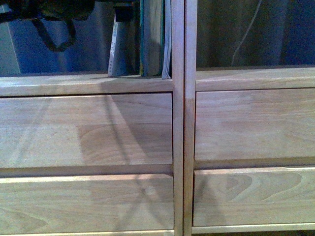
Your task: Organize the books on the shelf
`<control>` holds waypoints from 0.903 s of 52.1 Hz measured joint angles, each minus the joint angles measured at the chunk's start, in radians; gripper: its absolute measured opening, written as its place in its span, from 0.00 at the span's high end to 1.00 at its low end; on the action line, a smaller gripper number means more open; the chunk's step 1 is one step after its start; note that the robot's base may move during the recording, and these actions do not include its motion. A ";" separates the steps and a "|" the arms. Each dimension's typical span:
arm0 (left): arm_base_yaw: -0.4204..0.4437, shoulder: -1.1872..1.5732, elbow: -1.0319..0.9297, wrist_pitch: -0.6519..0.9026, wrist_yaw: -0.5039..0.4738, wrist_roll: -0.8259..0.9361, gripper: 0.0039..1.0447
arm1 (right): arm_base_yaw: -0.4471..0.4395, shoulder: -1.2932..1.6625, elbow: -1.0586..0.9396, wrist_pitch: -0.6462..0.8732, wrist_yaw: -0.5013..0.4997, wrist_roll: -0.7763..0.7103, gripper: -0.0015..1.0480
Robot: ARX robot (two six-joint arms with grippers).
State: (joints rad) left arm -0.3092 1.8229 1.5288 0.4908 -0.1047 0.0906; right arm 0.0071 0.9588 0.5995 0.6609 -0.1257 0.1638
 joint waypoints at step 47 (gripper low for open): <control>-0.051 -0.885 -0.756 -0.294 -0.222 -0.106 0.32 | -0.004 -0.061 0.014 -0.291 0.116 -0.089 0.22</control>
State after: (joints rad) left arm -0.3607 0.9375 0.7723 0.1970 -0.3264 -0.0151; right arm 0.0032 0.8974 0.6132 0.3695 -0.0101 0.0746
